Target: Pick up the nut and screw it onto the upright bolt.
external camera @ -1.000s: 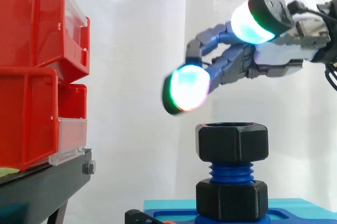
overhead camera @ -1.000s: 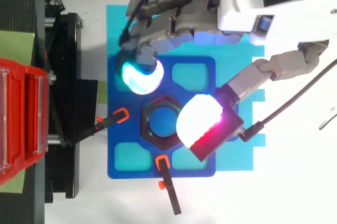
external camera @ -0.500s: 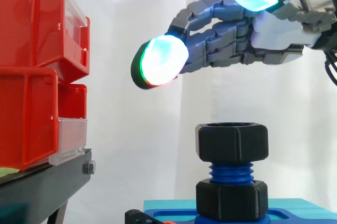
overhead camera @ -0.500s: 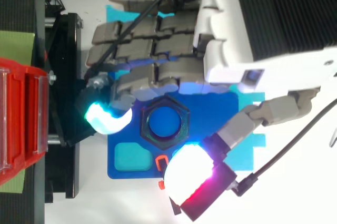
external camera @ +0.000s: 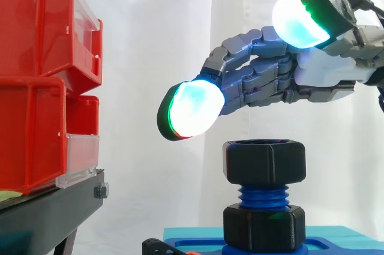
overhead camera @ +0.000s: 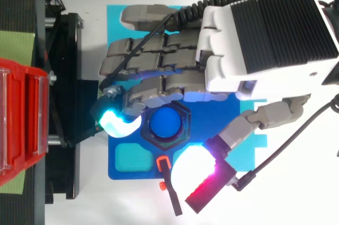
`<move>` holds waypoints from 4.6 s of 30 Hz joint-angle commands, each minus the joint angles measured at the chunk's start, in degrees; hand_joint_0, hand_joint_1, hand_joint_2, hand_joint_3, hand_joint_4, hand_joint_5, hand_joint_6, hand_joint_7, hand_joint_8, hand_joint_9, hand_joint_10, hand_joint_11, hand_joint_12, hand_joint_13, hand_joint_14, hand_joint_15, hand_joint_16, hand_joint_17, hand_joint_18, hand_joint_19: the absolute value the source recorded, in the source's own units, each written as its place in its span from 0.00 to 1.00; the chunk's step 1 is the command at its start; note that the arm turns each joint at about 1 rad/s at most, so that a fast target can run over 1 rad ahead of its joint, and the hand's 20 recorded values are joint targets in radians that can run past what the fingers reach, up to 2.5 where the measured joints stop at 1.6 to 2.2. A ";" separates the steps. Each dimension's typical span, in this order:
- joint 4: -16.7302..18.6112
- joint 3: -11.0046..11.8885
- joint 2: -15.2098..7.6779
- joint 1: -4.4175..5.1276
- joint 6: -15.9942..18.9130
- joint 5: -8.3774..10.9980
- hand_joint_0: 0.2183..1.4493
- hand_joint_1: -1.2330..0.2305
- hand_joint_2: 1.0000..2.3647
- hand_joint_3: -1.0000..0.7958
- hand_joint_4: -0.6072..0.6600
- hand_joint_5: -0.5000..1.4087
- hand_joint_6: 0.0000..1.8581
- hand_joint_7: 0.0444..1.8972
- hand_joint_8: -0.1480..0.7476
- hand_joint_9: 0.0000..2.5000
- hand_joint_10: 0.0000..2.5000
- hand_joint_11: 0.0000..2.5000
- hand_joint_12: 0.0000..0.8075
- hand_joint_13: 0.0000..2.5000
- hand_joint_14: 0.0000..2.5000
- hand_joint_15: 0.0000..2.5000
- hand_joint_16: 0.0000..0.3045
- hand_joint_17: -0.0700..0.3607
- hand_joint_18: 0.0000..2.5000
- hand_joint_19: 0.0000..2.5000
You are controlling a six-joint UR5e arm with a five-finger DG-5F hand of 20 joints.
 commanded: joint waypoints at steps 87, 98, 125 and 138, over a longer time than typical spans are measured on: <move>3.34 -1.85 -1.24 -0.72 0.99 -2.84 0.17 0.78 0.00 0.28 0.58 0.16 0.27 0.30 0.35 0.06 0.00 0.00 0.36 0.00 0.00 0.00 0.12 0.36 0.00 0.00; 1.59 -1.85 -1.24 -0.02 0.99 -2.57 0.16 0.78 0.00 0.28 0.59 0.16 0.27 0.33 0.36 0.05 0.00 0.00 0.36 0.00 0.00 0.00 0.12 0.36 0.00 0.00; 1.50 -1.85 -1.24 -3.53 -0.68 -4.42 0.18 0.74 0.00 0.28 0.64 0.18 0.27 0.43 0.41 0.10 0.00 0.00 0.31 0.06 0.00 0.00 0.09 0.31 0.00 0.00; 0.80 -1.85 -1.24 -5.20 -1.04 -5.39 0.19 0.73 0.00 0.28 0.68 0.20 0.27 0.48 0.42 0.13 0.00 0.00 0.30 0.07 0.00 0.00 0.08 0.30 0.00 0.00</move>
